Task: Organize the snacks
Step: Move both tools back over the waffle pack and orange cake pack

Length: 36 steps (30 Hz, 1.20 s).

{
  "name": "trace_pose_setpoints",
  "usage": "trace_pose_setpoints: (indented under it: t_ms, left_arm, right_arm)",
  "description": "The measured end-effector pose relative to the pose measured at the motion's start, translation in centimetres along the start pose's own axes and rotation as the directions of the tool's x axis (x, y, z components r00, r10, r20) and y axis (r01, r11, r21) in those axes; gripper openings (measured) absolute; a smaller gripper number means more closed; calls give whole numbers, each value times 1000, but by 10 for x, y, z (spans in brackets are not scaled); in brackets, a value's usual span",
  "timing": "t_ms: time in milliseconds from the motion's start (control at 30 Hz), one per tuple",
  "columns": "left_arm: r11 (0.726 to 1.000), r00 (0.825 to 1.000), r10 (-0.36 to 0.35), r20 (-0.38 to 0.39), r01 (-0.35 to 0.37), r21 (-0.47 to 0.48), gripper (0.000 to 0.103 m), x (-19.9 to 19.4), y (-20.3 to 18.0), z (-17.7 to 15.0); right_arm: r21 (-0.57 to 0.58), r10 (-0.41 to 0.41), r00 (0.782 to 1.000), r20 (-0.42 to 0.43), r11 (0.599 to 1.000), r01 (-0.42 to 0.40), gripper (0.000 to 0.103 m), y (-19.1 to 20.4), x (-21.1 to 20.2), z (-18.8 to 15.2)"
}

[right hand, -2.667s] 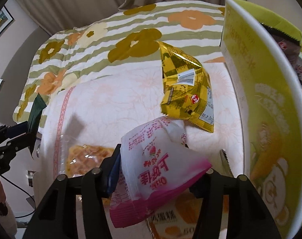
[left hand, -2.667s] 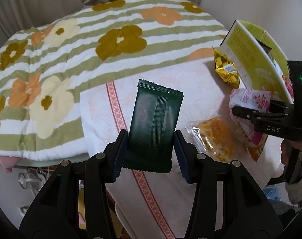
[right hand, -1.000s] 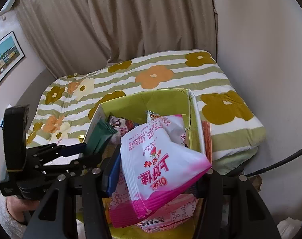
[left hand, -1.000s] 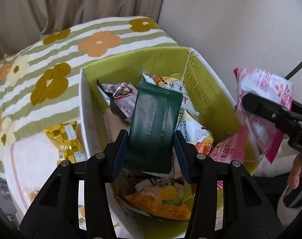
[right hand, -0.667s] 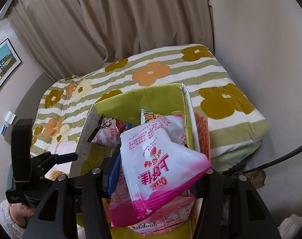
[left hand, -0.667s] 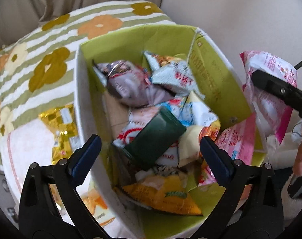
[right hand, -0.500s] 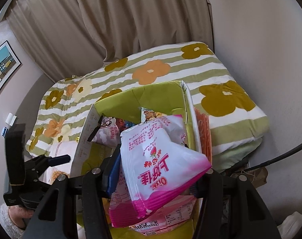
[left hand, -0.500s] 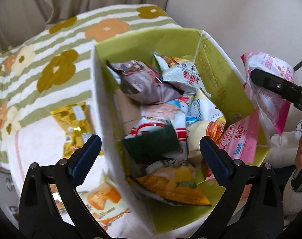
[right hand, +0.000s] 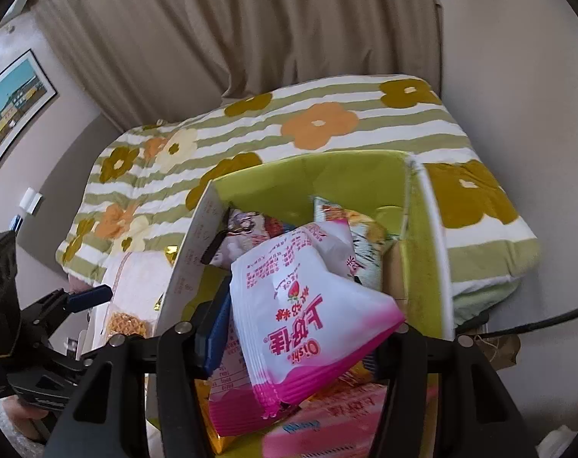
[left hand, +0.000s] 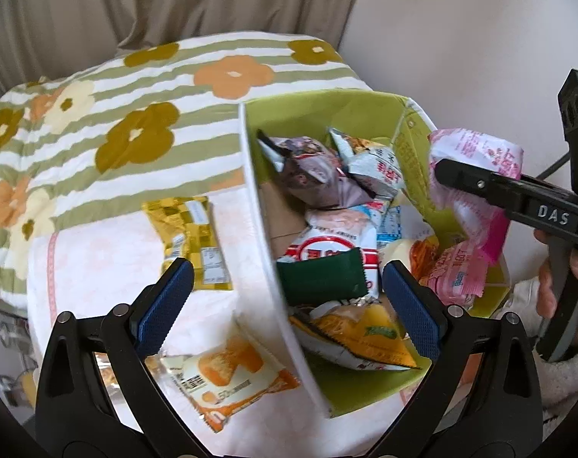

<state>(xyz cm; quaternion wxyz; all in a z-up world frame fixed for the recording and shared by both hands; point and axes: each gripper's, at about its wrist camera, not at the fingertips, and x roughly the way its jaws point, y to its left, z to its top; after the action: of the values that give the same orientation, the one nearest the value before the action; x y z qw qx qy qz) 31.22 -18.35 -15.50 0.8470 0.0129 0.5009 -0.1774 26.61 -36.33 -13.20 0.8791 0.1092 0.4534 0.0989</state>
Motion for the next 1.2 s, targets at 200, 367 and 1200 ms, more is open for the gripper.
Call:
trace_pose_setpoints:
  t_ms: [200,367,1200]
  left_arm:
    - [998,998,51,35,-50,-31,99,-19,14,-7]
    - [993,994,83,67,-77,-92,99,-39,31,-17]
    - [947,955,259,142,-223,-232,99,-139,156,-112]
  right_arm:
    - [-47,20,997,77,999,-16,102,11,-9,-6]
    - [-97,12,996,90,995,-3,102,15,-19,-13]
    - [-248,163,983,84,959,-138,102,121,-35,-41]
